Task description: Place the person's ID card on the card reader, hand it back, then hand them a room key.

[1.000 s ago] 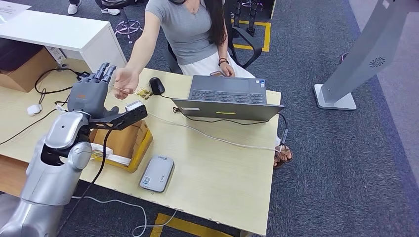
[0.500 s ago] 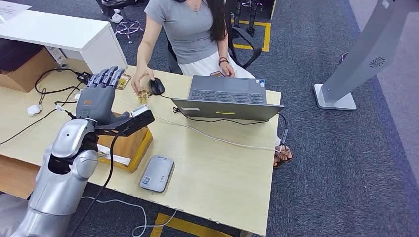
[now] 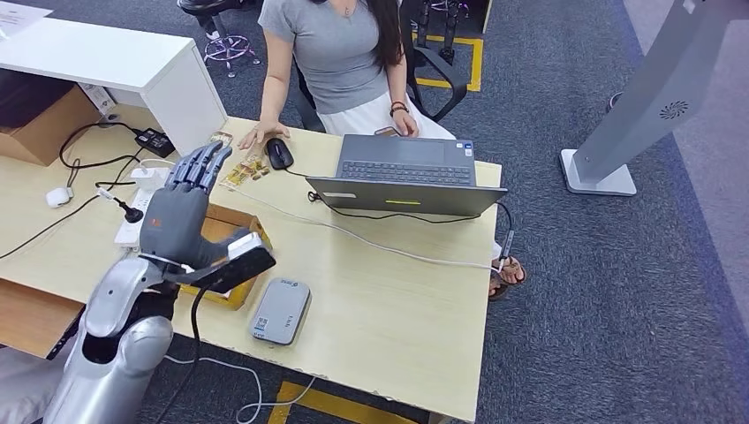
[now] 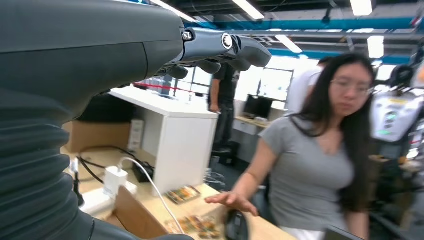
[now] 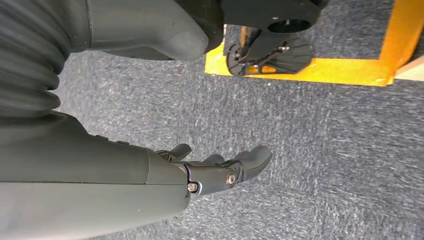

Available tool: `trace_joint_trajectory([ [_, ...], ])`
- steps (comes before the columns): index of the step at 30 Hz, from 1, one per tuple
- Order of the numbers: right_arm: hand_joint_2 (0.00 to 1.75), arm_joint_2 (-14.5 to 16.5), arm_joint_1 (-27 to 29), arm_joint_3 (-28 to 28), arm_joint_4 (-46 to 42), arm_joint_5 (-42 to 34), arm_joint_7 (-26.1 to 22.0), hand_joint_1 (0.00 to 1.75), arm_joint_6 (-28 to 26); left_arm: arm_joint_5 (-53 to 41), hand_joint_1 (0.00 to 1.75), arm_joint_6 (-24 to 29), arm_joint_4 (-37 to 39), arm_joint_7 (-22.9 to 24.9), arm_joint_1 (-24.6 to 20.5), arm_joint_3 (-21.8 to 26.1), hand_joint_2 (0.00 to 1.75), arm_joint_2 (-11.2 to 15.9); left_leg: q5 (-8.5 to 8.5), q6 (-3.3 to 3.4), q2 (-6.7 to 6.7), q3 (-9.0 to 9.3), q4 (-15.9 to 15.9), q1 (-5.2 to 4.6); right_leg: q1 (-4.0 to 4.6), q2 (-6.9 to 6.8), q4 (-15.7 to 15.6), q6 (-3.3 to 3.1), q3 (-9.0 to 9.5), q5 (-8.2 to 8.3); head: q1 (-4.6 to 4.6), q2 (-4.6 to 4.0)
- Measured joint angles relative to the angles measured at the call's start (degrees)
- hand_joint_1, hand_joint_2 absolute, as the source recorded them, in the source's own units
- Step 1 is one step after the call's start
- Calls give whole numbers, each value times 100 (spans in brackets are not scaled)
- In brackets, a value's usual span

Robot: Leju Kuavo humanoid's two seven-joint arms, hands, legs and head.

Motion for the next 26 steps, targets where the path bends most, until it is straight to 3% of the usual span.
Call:
trace_joint_trajectory([
  [4, 175, 4, 23, -104, -40, -149, -117, 0, 28, 281, 0, 576, -1034, -576, 1283, 115, 175, -68, -12, 0, 2, 0, 0, 0, -1, -2, -3, 2, -7, -12, 1, 0],
  [9, 175, 18, 38, -227, -96, -234, -162, 0, 68, 381, 0, 910, -1832, -931, 2314, 247, 175, -149, -14, -1, -11, 5, -3, 1, 0, -11, -2, 8, 9, -22, 1, 0],
  [15, 175, 55, 93, -525, -245, -372, -224, 0, 206, 379, 0, 1897, -2740, -1648, 4079, 555, 175, -455, -22, -1, -14, 10, -2, 1, -3, -17, -7, 12, 2, -31, 2, 0],
  [19, 175, 68, 108, -616, -346, -362, -224, 0, 258, 390, 0, 1899, -2990, -1692, 4488, 669, 175, -585, -22, 0, -33, 10, -3, 1, -3, -37, -7, 12, 10, -35, 1, 0],
  [26, 175, 73, 123, -694, -432, -352, -222, 0, 289, 390, 0, 1857, -3141, -1691, 4635, 758, 175, -691, -18, -3, -33, 19, -3, 1, -2, -36, -4, 8, 19, -32, 2, 0],
])
